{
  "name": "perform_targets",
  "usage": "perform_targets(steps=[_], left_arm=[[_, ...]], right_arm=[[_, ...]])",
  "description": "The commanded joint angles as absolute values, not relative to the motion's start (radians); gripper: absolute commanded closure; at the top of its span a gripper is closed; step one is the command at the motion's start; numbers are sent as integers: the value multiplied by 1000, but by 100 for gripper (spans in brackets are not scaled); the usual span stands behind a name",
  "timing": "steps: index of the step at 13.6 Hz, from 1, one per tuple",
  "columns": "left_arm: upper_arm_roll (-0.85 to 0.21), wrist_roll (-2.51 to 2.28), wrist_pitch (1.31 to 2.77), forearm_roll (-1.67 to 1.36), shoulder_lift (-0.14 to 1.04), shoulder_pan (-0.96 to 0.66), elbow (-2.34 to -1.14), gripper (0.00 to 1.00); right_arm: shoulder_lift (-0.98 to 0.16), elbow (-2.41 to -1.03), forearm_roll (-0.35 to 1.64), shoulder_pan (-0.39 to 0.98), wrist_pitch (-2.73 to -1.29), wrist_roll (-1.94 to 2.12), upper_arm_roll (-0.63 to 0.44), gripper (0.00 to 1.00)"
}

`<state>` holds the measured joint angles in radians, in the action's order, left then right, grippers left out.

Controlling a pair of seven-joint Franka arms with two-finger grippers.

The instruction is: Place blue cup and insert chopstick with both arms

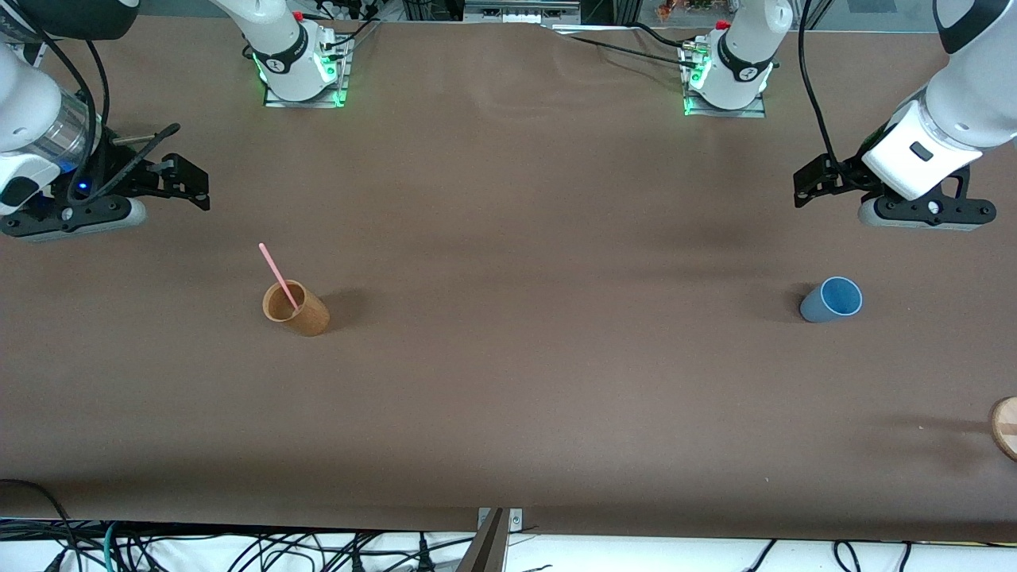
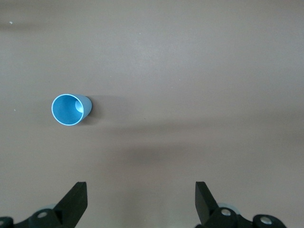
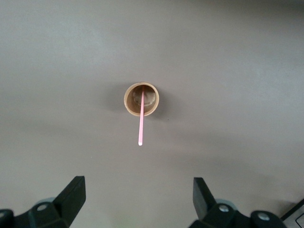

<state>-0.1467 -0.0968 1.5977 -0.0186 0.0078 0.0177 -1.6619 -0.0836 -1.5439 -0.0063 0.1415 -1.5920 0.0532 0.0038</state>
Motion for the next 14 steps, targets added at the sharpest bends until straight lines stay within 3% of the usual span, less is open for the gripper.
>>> perform_targets(steps=[1,14], left_arm=[[-152,-101,1575,5,25,18,-1624,0],[-149,-91,1562,6,60,18,-1578,0]], right_arm=[[-61,-1559,-14,149,-1598,44,-2,0],[-67,-1532,-14,146,-1589,55,-2,0]])
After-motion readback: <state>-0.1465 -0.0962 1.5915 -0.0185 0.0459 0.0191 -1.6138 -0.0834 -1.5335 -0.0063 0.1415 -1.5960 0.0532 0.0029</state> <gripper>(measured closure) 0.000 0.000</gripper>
